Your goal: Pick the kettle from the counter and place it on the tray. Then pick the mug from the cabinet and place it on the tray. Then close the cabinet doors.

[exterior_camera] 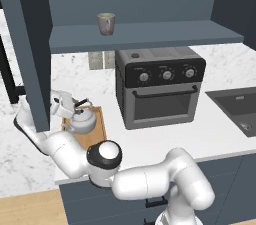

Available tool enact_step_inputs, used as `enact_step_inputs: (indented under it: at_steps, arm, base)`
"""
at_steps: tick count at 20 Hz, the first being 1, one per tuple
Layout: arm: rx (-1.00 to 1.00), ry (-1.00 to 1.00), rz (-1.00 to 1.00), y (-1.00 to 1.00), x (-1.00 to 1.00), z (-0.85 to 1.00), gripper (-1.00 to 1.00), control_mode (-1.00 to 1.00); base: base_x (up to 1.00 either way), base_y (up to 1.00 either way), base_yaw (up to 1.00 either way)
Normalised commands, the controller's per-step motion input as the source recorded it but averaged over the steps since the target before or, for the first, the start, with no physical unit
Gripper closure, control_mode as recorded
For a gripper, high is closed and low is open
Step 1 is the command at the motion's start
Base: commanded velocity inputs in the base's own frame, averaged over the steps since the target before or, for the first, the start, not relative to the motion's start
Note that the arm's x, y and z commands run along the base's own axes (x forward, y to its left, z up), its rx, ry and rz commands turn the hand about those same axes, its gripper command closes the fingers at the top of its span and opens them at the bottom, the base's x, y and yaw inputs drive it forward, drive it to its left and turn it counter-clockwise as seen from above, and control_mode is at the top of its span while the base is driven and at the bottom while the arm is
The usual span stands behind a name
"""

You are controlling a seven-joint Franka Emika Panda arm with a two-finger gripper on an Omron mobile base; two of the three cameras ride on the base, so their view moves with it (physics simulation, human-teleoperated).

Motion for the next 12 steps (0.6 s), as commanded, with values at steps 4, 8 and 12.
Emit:
enact_step_inputs:
  at_steps: [4,8,12]
  arm:
    - [0.0,-0.16,0.0,-0.02,0.0,0.0,-1.0,-1.0]
    - [0.0,-0.18,0.01,0.0,0.0,0.01,-1.0,-1.0]
    - [0.0,-0.1,0.08,0.0,0.0,0.0,-1.0,-1.0]
  base:
    - [0.0,0.0,0.0]
    - [0.0,0.0,0.0]
    - [0.0,0.0,0.0]
